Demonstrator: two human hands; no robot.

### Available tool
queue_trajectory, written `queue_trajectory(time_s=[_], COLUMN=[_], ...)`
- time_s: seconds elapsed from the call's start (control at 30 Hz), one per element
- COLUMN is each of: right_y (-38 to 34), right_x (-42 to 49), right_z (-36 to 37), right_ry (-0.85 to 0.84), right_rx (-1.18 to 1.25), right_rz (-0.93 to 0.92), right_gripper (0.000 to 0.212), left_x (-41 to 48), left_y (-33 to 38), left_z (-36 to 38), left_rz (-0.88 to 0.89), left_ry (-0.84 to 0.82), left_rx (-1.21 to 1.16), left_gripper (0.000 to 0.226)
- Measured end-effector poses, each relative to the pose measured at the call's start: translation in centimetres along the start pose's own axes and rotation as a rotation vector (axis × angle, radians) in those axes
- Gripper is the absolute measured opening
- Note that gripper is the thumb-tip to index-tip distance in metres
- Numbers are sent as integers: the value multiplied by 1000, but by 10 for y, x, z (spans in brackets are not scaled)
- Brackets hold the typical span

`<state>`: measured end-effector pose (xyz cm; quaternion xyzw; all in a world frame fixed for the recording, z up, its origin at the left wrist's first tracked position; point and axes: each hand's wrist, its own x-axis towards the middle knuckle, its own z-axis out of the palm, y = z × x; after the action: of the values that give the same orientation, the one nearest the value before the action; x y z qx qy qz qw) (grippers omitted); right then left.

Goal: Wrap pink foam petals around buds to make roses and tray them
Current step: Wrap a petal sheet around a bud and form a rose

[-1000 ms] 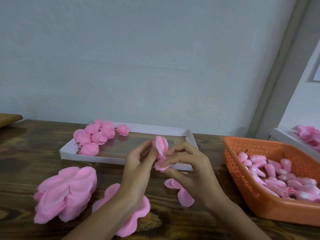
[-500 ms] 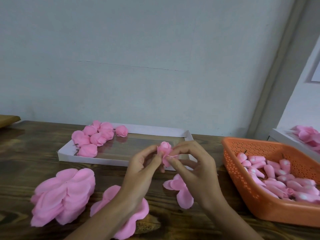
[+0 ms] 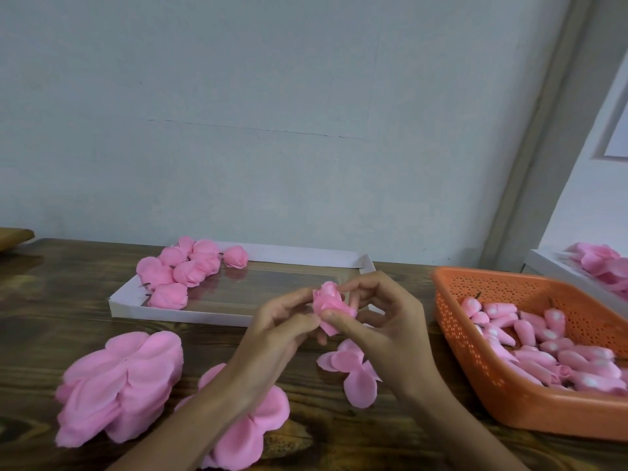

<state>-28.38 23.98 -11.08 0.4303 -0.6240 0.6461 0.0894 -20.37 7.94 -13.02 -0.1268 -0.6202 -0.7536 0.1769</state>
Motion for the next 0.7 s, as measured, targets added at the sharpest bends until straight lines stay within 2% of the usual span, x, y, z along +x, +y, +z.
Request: queue_trajectory(time_s=[0.17, 0.4, 0.57, 0.7], right_y=[2, 4, 5, 6], right_x=[1, 3, 4, 4], right_z=[-3, -10, -11, -11], right_ry=[-67, -104, -150, -186], right_rx=[-13, -47, -62, -122], right_rz=[-18, -42, -51, -74], right_gripper=[32, 23, 28, 21], left_x=[-2, -3, 0, 1], left_y=[2, 2, 1, 1], left_z=[2, 4, 0, -3], left_rz=[5, -20, -85, -79], left_ry=[-37, -24, 47, 57], left_rx=[134, 194, 91, 44], left_gripper=[38, 34, 37, 36])
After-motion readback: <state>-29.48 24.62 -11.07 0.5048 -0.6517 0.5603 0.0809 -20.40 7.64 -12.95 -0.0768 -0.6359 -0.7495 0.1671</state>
